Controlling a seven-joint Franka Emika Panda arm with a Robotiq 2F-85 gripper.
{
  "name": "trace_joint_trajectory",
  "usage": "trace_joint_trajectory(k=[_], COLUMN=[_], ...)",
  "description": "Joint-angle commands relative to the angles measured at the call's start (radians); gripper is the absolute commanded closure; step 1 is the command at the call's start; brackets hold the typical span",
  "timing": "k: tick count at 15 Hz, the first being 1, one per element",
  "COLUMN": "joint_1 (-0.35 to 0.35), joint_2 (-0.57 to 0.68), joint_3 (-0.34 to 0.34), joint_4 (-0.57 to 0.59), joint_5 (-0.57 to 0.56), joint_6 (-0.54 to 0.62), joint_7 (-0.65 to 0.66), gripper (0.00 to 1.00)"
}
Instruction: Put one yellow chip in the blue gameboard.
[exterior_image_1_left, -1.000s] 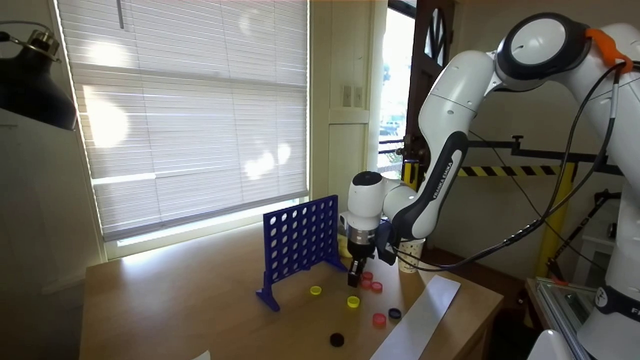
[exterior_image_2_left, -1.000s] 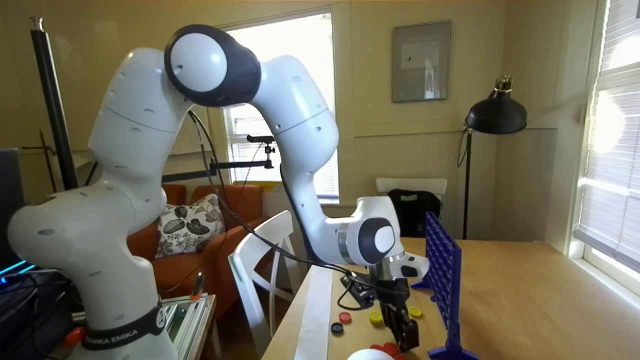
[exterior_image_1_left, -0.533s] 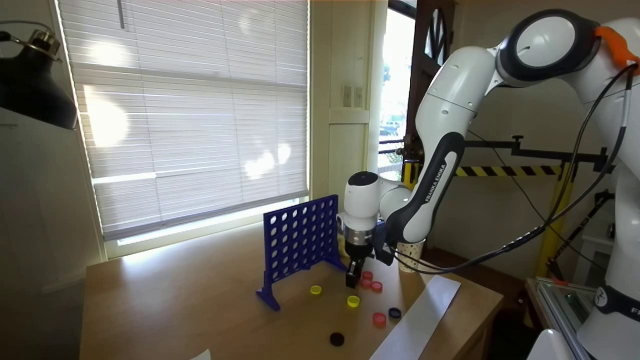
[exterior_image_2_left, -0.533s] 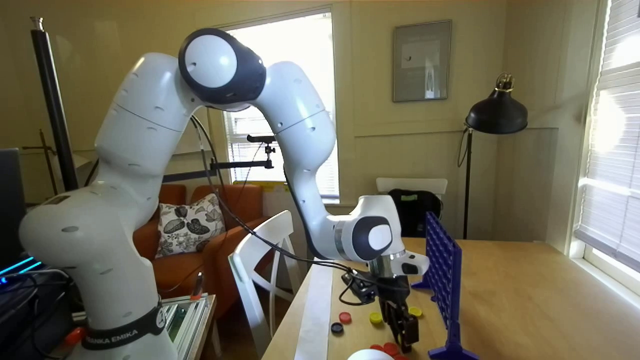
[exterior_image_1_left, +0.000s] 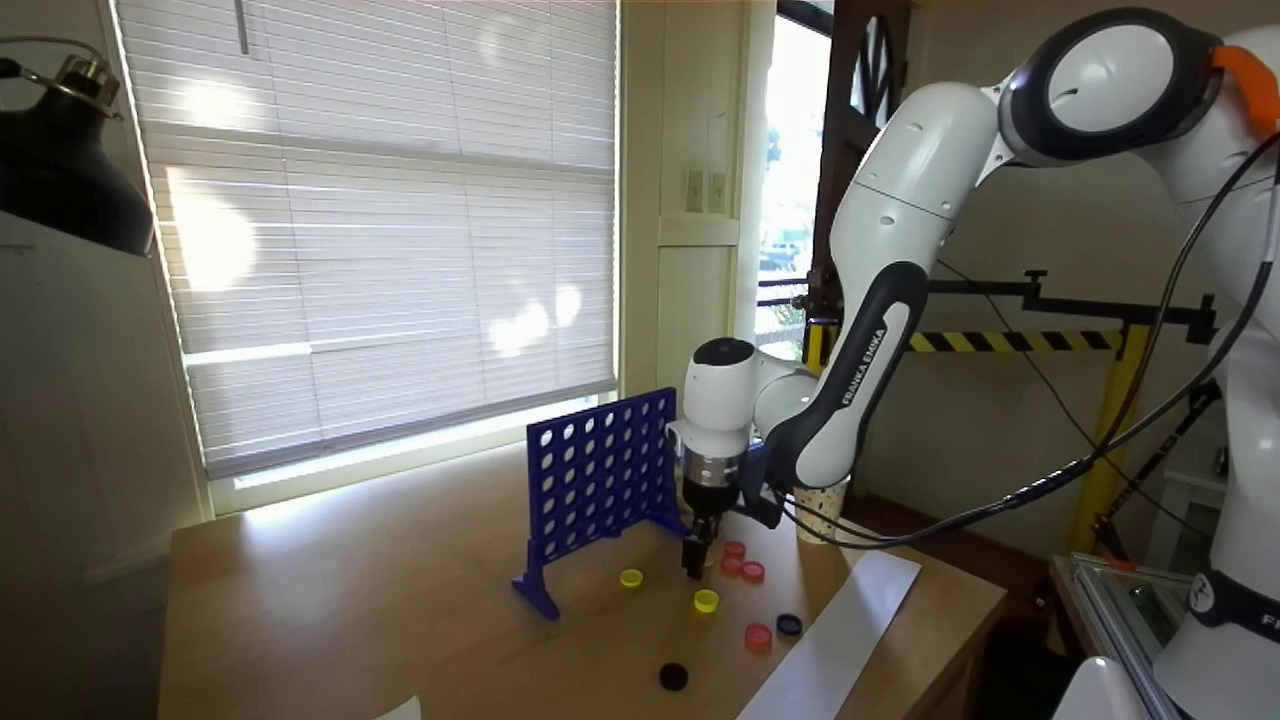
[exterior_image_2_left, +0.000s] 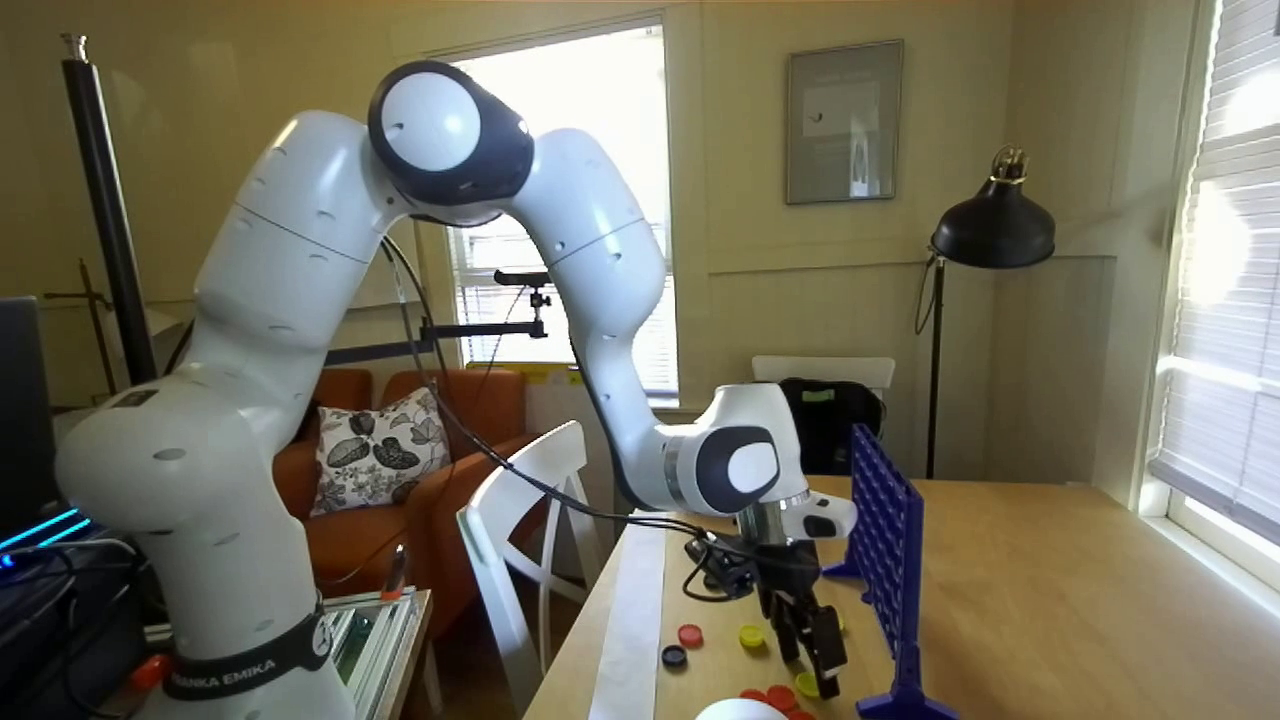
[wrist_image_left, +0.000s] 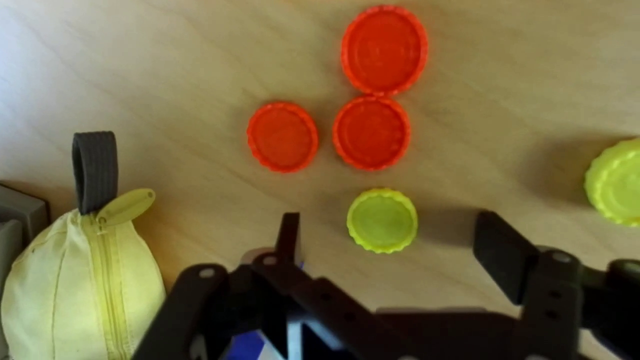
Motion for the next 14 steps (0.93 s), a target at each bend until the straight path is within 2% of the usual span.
trace_joint_trajectory(k=[1, 11, 14], joint_1=[0.034, 0.008, 0.001], joint_2=[0.000, 0.005, 0.005], joint_3=[-0.030, -0.022, -0.017], joint_4=[-0.030, -0.073, -0.078], joint_5=[0.082, 0.273, 0.315], joint_6=[0.058, 0.169, 0.181], joint_7=[-0.066, -0.202, -0.234], gripper=[0.00, 0.01, 0.06])
